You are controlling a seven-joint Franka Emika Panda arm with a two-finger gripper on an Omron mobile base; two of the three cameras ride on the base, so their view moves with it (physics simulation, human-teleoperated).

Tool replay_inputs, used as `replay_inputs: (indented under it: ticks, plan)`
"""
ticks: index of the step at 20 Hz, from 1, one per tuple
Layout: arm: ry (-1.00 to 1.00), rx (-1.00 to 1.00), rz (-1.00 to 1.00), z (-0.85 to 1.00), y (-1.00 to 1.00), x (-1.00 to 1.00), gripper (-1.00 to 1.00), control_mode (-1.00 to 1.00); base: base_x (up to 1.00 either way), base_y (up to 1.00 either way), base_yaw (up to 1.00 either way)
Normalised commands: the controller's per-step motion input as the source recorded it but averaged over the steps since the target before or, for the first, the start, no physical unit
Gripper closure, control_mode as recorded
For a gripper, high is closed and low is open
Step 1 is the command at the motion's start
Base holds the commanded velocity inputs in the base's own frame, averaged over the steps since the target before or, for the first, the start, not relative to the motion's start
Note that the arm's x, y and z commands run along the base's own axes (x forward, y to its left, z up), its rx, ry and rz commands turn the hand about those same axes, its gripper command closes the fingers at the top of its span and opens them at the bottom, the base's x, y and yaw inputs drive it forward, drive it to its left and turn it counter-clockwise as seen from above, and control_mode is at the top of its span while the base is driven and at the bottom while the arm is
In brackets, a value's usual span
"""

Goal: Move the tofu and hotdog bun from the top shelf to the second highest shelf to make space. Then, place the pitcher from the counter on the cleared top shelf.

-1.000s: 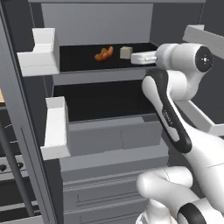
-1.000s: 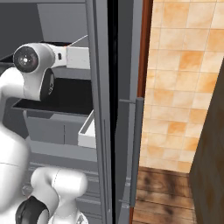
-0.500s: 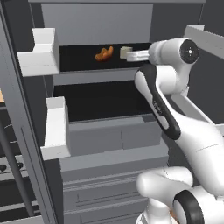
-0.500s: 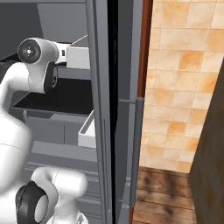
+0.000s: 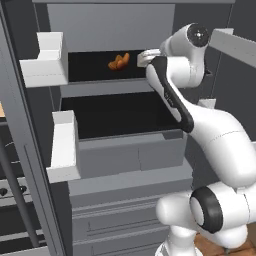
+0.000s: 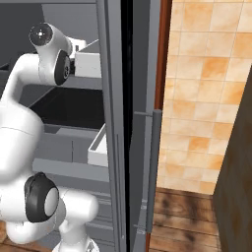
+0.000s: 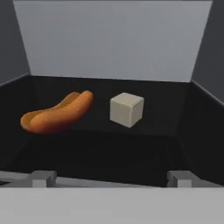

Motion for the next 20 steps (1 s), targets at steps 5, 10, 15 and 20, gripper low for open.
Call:
replay_inputs:
  ticks: [5,10,15,20]
  plan:
    - [0.07,-0.01,-0.01,-0.11,0.00,0.43,-1.00,-1.00,0.00,0.00,0.00]
    - [0.00,0.00,0.00,-0.33,0.00,0.35,-1.00,-1.00,0.00,0.00,0.00]
    - [-0.02,0.00,0.00,-0.33,0.00,0.37,-1.00,-1.00,0.00,0.00,0.00]
    - [-0.01,0.00,0.00,-0.14,-0.01,0.43,-1.00,-1.00,0.00,0.00,0.00]
